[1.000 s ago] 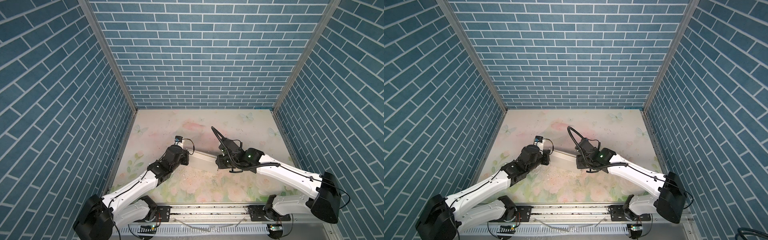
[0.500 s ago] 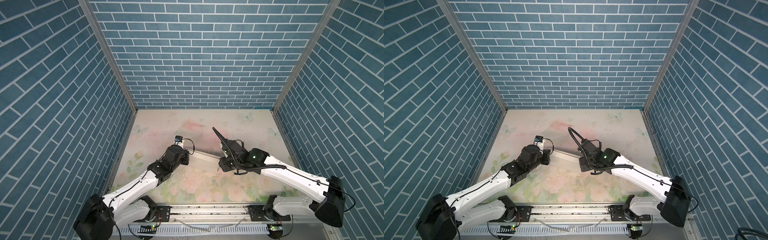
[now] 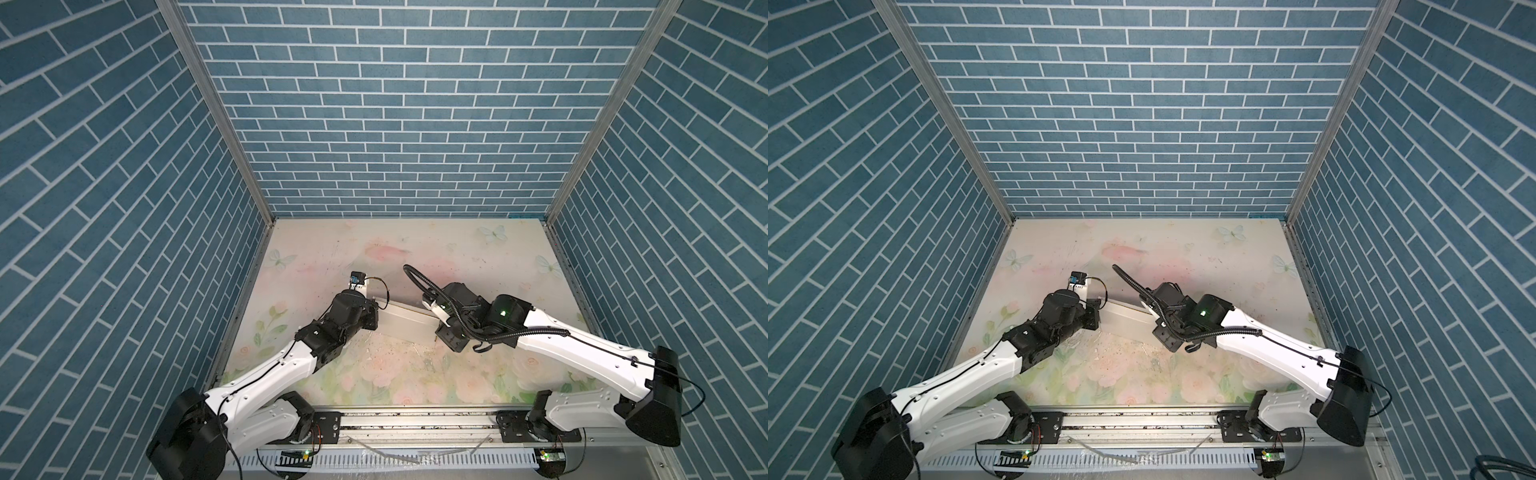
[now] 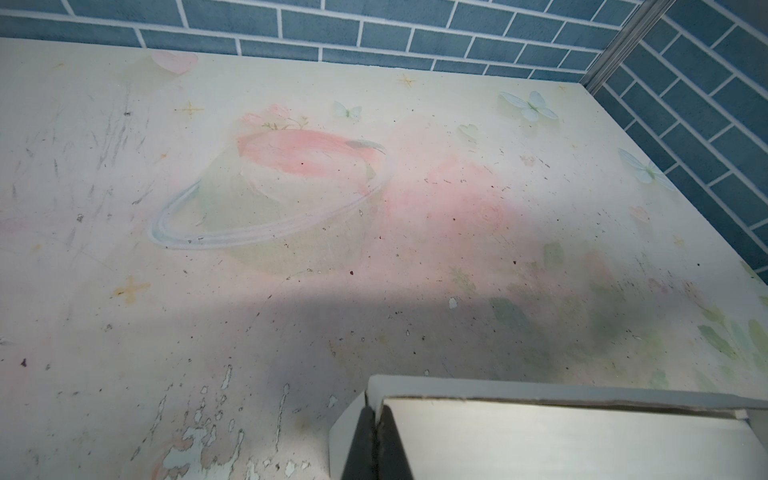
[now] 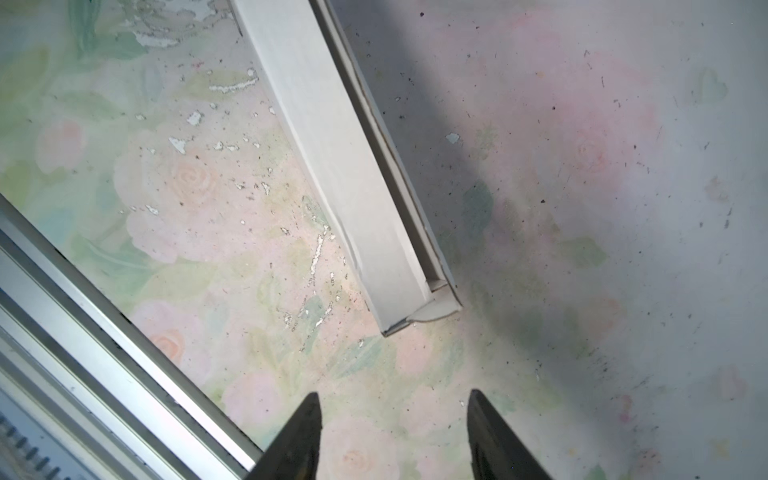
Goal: Fold the paper box
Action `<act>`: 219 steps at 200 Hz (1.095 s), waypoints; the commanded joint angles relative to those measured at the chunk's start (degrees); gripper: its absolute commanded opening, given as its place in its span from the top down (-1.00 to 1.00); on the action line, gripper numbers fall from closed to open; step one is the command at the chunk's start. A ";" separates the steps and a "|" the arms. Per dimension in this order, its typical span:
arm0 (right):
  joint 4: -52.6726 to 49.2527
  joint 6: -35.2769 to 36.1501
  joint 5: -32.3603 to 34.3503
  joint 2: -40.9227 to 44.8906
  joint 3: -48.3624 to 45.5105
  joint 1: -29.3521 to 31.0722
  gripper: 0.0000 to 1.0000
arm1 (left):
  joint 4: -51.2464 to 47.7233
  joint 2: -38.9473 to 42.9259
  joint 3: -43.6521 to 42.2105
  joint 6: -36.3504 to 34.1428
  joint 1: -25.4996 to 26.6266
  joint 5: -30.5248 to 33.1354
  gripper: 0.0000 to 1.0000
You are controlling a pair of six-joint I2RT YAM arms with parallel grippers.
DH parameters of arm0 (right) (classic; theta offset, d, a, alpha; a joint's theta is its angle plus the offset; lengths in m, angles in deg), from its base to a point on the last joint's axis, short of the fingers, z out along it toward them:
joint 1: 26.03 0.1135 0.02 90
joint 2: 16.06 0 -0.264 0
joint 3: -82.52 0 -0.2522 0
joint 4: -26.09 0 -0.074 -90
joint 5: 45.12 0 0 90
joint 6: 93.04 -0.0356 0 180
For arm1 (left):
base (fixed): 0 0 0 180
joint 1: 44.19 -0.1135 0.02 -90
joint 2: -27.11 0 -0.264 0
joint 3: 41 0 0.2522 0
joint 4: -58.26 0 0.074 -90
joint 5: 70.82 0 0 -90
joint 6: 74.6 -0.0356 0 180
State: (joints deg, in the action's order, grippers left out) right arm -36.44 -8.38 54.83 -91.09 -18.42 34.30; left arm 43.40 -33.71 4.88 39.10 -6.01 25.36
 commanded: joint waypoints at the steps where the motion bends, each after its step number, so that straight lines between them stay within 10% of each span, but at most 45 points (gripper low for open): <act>1: -1.93 8.57 4.36 -2.39 4.16 0.63 -0.15 | -10.27 -2.34 -2.94 -0.49 0.94 -3.67 1.00; 219: 5.52 14.13 5.59 -10.93 4.75 2.92 0.07 | -10.03 -2.12 -3.81 -0.15 0.94 -3.97 1.00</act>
State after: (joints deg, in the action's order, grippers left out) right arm -31.98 3.51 60.76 -101.27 -14.88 36.40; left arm 43.86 -33.64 4.60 38.99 -6.01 25.31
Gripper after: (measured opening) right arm 0.472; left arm 0.049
